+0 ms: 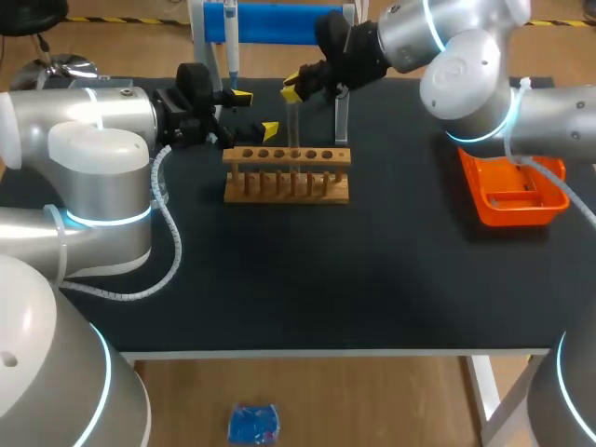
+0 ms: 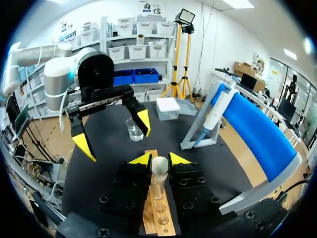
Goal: Invert the test tube, pick up the pipette, mount the tip to pipette, aspirate from beaker and dispense into the tube, eject the tip, return the pipette, and cap with the stopper.
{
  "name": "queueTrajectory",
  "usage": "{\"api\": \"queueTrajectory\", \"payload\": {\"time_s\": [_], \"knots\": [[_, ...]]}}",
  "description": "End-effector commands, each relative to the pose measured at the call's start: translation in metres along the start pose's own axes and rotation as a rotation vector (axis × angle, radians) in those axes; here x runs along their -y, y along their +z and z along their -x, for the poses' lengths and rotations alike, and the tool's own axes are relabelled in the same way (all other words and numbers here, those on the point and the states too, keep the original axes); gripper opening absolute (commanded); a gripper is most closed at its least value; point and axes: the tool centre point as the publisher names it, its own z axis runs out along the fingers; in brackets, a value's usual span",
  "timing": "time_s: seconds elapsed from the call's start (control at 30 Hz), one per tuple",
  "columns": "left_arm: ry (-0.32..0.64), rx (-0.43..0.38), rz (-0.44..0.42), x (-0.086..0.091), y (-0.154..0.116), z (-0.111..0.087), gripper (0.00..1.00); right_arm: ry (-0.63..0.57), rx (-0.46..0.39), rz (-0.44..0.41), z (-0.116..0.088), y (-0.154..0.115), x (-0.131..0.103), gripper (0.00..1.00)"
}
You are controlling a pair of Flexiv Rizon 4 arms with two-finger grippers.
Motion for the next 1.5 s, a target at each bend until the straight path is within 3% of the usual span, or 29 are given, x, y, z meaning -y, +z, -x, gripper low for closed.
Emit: {"api": "queueTrajectory", "payload": {"time_s": [0.03,0.23,0.9,1.5], "knots": [[0.001,0.006,-0.007,-0.002,0.001,-0.001,1.00,0.016,-0.002,-0.011,0.000,-0.001,0.000,0.00],[0.001,0.006,-0.007,-0.002,0.001,-0.001,1.00,0.087,-0.035,-0.014,-0.001,-0.002,0.001,0.00],[0.001,0.006,-0.007,-0.002,0.001,-0.001,1.00,0.091,-0.012,0.004,0.001,-0.012,-0.004,0.00],[0.001,0.006,-0.007,-0.002,0.001,-0.001,1.00,0.092,-0.014,-0.034,-0.005,-0.002,0.012,0.00]]}}
